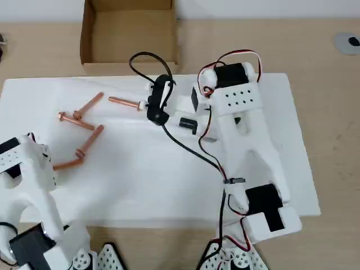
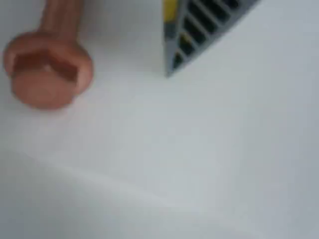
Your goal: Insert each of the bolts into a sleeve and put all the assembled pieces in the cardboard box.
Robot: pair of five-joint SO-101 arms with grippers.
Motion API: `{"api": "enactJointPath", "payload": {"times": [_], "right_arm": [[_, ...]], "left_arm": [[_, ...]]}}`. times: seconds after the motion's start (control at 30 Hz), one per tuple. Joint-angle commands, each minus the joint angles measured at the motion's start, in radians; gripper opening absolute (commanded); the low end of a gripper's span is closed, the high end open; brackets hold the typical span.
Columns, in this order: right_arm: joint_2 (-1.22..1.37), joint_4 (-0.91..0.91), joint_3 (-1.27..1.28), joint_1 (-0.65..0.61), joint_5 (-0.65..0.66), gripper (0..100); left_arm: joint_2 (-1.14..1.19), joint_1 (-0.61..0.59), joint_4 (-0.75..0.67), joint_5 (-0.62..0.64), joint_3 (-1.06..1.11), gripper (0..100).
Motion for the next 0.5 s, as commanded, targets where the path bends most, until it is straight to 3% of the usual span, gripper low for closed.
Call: {"api": "enactJointPath", "payload": {"times": [0.0,0.37,0.47], "right_arm": [[-0.058,0.012,0.001,-0.01,-0.011,1.2],[-0.058,0.015,0.002,-0.01,-0.011,1.2],[-0.058,0.015,0.002,-0.012,-0.012,1.2]], "left_arm": [[0.013,-0.006,0.0,0.008,-0.054,34],[0.019,-0.005,-0.005,0.012,-0.15,34],[0.019,-0.005,-0.08,0.028,-0.107,34]]}}
